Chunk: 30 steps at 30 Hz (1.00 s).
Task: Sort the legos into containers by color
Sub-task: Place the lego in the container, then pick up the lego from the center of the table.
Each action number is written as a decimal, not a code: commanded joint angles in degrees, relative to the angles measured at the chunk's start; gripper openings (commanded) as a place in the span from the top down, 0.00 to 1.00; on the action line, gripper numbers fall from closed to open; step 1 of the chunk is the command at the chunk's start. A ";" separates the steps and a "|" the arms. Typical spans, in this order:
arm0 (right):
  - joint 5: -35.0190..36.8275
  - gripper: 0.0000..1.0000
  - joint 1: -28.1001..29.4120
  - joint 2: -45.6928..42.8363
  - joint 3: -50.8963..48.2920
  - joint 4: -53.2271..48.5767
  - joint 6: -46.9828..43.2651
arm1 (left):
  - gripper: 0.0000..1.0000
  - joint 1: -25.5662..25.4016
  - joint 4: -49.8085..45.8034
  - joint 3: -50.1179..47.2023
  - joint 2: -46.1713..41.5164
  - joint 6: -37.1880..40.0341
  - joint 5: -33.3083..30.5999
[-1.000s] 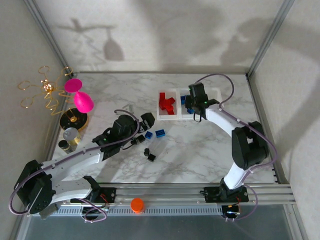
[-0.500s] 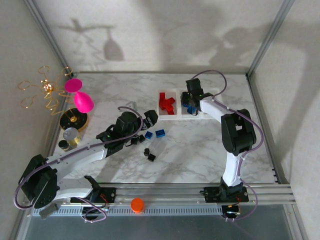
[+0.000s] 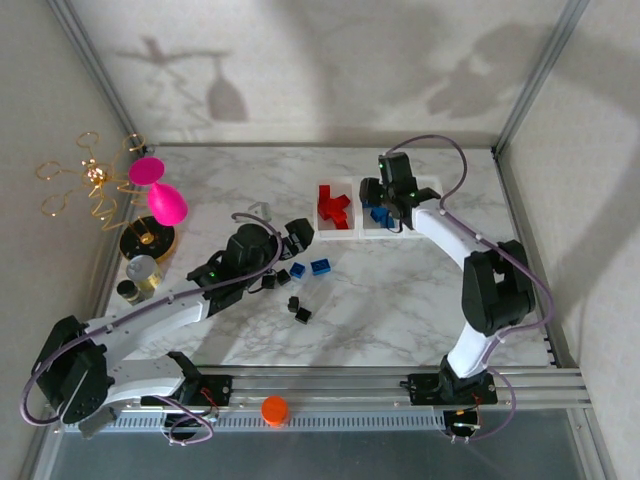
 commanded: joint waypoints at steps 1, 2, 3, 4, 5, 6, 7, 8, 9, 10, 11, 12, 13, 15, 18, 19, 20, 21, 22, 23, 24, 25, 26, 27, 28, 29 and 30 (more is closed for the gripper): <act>0.49 0.45 3.40 -3.66 -3.72 -3.02 0.58 | 0.01 -0.47 -1.07 -1.82 -2.62 0.62 -1.33; 0.83 0.45 4.39 -4.55 -4.83 -3.03 0.80 | 0.00 -0.47 -1.57 -2.12 -3.07 0.53 -1.64; 1.35 0.44 5.51 -5.52 -5.86 -3.21 1.19 | 0.00 -0.48 -2.14 -2.45 -3.66 0.43 -1.95; 1.93 0.44 6.50 -6.36 -6.84 -3.45 1.91 | 0.00 -0.47 -2.67 -2.90 -4.29 0.30 -2.27; 2.03 0.44 7.39 -7.06 -7.79 -3.28 2.53 | 0.00 -0.47 -3.15 -3.27 -4.72 0.20 -2.61; 1.88 0.44 8.50 -7.71 -8.83 -2.82 3.37 | 0.01 -0.46 -3.79 -3.83 -5.32 -0.16 -3.11; 1.71 0.44 9.71 -8.16 -9.80 -2.35 4.34 | 0.00 -0.46 -4.27 -4.40 -6.03 -0.56 -3.60; 1.61 0.44 10.82 -8.38 -10.45 -2.04 5.03 | 0.01 -0.42 -4.51 -5.05 -6.62 -0.84 -4.01; 2.12 0.43 12.25 -8.54 -11.11 -1.83 5.82 | 0.00 -0.47 -4.75 -5.81 -7.29 -1.24 -4.50; 2.74 0.42 13.80 -8.72 -11.80 -1.38 6.48 | 0.00 -0.42 -5.05 -6.52 -8.08 -1.84 -5.18; 2.95 0.41 14.96 -8.74 -12.58 -0.76 7.12 | 0.00 -0.48 -5.42 -7.08 -8.73 -2.21 -5.67; 3.09 0.41 16.69 -8.68 -13.58 0.02 7.86 | 0.00 -0.39 -5.67 -7.72 -9.40 -2.51 -6.17; 3.00 0.40 18.08 -8.36 -14.47 0.84 8.68 | 0.00 -0.38 -6.14 -8.34 -10.18 -2.81 -6.89; 2.74 0.39 19.84 -7.18 -15.55 2.00 9.96 | 0.00 -0.38 -6.92 -9.17 -11.26 -3.25 -7.89; 2.83 0.35 22.08 -4.40 -15.61 3.07 11.20 | 0.00 -0.29 -8.00 -9.75 -12.35 -3.64 -8.80; 2.90 0.34 22.62 -3.21 -15.35 3.32 11.39 | 0.01 -0.29 -8.20 -9.77 -12.59 -3.67 -9.07; 2.95 0.34 22.88 -2.35 -15.05 3.67 11.54 | 0.00 -0.29 -8.33 -9.82 -12.56 -3.68 -9.18; 2.33 0.33 23.04 -1.27 -14.75 4.07 11.60 | 0.00 -0.29 -8.38 -9.88 -12.68 -3.68 -9.31; 1.60 0.32 23.10 -0.36 -14.39 4.65 11.41 | 0.00 -0.29 -8.41 -9.94 -12.67 -3.75 -9.44; 1.40 0.31 23.38 0.37 -13.99 4.91 11.03 | 0.00 -0.30 -8.55 -9.94 -12.64 -3.78 -9.54; 1.65 0.30 23.68 1.38 -13.56 4.96 10.59 | 0.00 -0.23 -8.67 -9.80 -12.63 -3.78 -9.66; 1.97 0.29 23.86 2.43 -12.94 4.50 10.06 | 0.00 -0.21 -8.77 -9.85 -12.55 -3.77 -9.75; 1.95 0.28 23.99 3.18 -12.30 4.20 9.65 | 0.00 -0.21 -8.80 -9.80 -12.50 -3.81 -9.79; 2.13 0.27 24.12 3.91 -11.97 4.16 9.09 | 0.00 -0.18 -8.85 -9.89 -12.52 -3.77 -9.89; 2.22 0.26 24.14 4.45 -11.85 4.15 8.70 | 0.00 -0.20 -8.85 -9.93 -12.44 -3.84 -9.97; 2.16 0.25 24.21 5.04 -11.67 4.15 8.43 | 0.00 -0.21 -8.77 -9.99 -12.46 -3.88 -9.98; 2.04 0.25 24.22 5.71 -11.36 3.98 8.15 | 0.01 -0.16 -8.74 -10.03 -12.43 -3.92 -9.97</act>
